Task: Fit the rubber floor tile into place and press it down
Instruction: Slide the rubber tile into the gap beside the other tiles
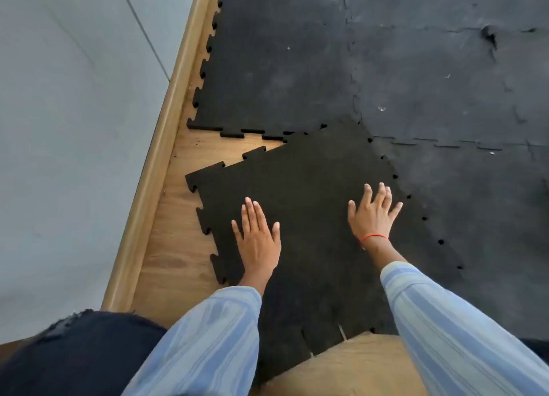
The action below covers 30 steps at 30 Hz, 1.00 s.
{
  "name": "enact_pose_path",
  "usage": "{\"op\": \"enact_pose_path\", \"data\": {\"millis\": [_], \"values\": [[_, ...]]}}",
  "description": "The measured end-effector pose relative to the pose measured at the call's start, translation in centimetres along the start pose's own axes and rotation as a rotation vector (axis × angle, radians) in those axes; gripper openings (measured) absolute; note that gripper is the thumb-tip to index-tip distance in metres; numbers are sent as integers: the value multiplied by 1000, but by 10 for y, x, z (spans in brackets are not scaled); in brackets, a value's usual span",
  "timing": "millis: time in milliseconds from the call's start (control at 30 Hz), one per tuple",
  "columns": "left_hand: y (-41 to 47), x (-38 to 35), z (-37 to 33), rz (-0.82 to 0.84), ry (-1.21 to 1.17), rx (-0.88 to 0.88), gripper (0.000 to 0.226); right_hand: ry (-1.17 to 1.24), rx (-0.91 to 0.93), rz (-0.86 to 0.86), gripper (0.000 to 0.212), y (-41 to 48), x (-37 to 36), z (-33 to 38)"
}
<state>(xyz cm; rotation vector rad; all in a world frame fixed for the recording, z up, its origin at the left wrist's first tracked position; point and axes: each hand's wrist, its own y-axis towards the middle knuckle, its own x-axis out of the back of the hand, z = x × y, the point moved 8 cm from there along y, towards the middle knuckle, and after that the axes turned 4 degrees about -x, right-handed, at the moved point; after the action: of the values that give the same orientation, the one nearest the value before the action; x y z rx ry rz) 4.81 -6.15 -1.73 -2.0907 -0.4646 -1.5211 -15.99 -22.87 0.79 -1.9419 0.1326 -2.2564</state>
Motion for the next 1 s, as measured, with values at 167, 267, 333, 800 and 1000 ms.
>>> {"op": "enact_pose_path", "data": {"millis": [167,267,333,800,1000], "values": [[-3,-8,42,-17,-109,337,75,21,-178,123,92,23,-6,-31],[-6,-7,59,-7,-159,470,82,21,-183,207,117,39,-1,-45],[-2,-5,64,-13,-177,511,89,27,-182,240,126,48,2,-48],[15,13,125,-169,-804,1064,67,168,-372,162,118,59,25,-66],[27,37,134,-241,-930,1033,76,301,-475,172,116,52,26,-68]]}}
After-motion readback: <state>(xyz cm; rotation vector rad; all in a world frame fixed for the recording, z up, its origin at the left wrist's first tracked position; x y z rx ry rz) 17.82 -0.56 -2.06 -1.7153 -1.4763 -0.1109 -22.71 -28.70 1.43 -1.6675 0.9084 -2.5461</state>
